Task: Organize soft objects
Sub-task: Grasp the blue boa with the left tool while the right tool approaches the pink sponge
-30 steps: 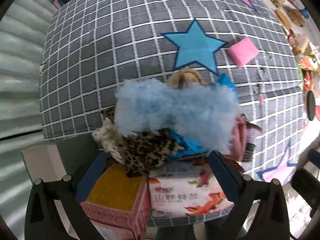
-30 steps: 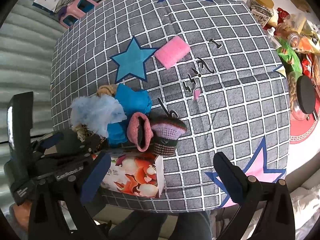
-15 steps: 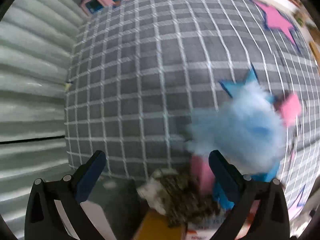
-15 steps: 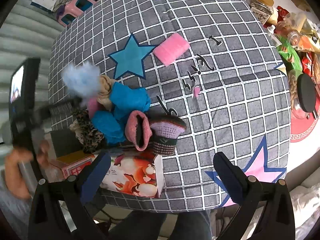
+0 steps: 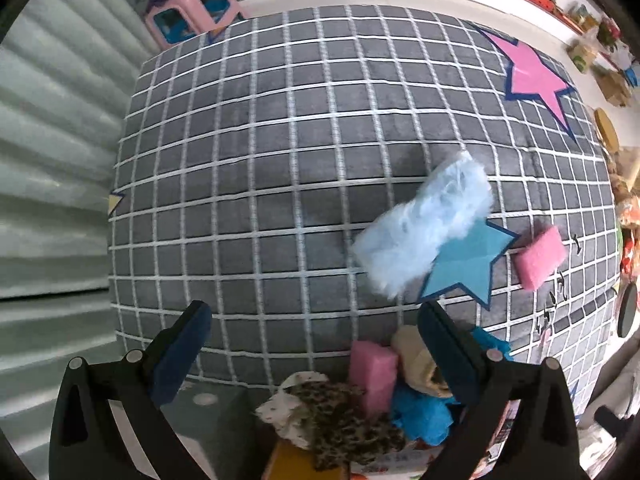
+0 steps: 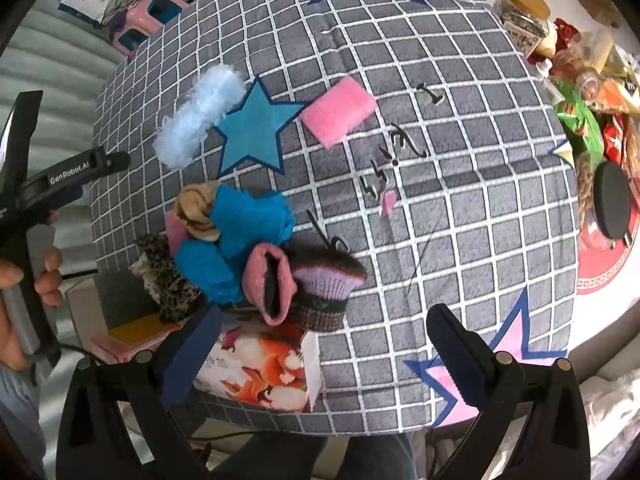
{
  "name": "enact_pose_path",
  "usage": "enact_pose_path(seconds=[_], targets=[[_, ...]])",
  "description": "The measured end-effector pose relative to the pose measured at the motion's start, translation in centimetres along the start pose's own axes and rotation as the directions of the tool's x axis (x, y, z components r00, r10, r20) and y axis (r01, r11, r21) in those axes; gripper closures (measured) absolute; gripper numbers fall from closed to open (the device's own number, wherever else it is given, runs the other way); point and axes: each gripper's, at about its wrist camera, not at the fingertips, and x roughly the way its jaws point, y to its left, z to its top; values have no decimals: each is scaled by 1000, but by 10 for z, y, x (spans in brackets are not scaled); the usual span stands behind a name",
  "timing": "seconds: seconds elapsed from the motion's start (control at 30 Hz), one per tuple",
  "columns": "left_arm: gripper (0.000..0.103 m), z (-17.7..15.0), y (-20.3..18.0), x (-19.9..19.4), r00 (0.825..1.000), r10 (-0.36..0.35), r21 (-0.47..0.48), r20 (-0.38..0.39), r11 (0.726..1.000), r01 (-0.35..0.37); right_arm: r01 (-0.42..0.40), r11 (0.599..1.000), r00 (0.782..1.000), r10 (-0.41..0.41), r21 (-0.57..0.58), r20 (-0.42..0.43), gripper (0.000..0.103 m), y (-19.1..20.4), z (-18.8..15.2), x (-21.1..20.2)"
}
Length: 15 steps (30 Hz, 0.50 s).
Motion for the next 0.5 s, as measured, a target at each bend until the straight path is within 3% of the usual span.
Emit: enact_pose_path(seconds=[0.33,0.5], targets=[[0,21,-47,21,1000,20,118,12,993,-21,85,985,994,-74,-151,75,0,3,51,23],[0,19,-64,31,1000,-10,176,0,984,10,117,972,991,-101,-202,87,0,-2,81,44]])
